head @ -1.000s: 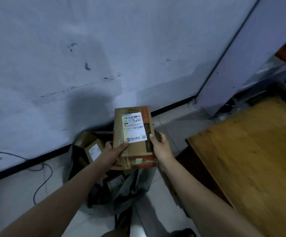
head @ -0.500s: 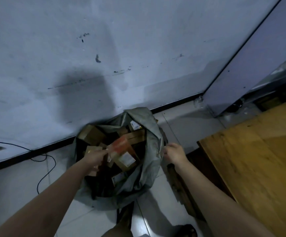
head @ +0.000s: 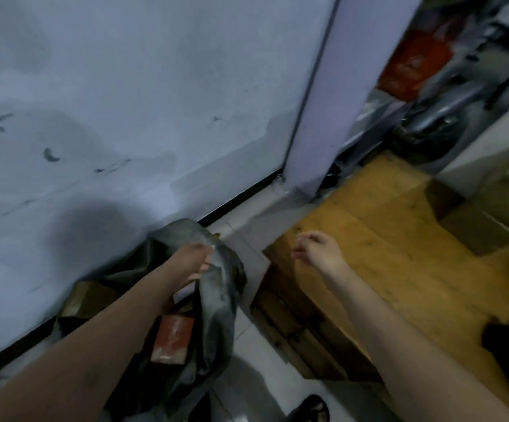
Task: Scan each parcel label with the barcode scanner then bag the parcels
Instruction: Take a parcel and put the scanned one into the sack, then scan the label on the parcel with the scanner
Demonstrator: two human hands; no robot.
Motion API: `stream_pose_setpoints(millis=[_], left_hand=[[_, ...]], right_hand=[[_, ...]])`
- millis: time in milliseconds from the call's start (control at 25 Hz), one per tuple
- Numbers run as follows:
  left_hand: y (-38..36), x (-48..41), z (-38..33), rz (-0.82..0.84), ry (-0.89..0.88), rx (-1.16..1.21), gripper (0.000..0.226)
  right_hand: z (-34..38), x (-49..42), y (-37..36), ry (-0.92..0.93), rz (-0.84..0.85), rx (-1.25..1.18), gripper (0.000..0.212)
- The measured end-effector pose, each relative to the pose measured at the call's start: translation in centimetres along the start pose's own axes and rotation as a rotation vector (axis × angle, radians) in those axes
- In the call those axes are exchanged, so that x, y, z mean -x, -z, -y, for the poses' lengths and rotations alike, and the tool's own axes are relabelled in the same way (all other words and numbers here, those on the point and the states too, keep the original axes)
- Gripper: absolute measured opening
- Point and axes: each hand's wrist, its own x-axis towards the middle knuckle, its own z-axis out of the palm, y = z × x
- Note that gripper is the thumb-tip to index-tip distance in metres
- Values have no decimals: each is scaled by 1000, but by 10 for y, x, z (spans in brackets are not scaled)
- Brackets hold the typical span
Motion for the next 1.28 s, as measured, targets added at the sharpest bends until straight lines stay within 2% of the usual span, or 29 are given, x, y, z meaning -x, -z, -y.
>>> stream_pose_setpoints(millis=[80,160,360,480,680,960,1080,1160,1280], left_hand=[[-74,3,-41,81,-99,-72,16],[-153,9,-73,154,-209,-142,13],[-350,41,-118,335,-345,-265,7],[-432,55,-126,392,-338,-330,18],[-495,54,-159,381,-373,-413,31],[-553,12,-231,285,-475,-359,46],[-572,-13,-254,259,-447,-265,56],[-580,-26,-262,306,-385,-231,60],[-587,-29,-264,380,-315,-210,52]], right_hand=[[1,1,67,110,-80,29,10],[-5,7,139,166,-142,64,17],[-54,17,316,69,-397,-39,14],[-83,19,391,1,-518,-112,17],[-96,-2,454,-39,-522,-236,16],[-62,-79,489,-42,-445,-406,14],[-50,-110,489,-63,-377,-425,39],[-46,-124,485,-71,-326,-493,57],[-40,-129,480,-62,-286,-604,57]])
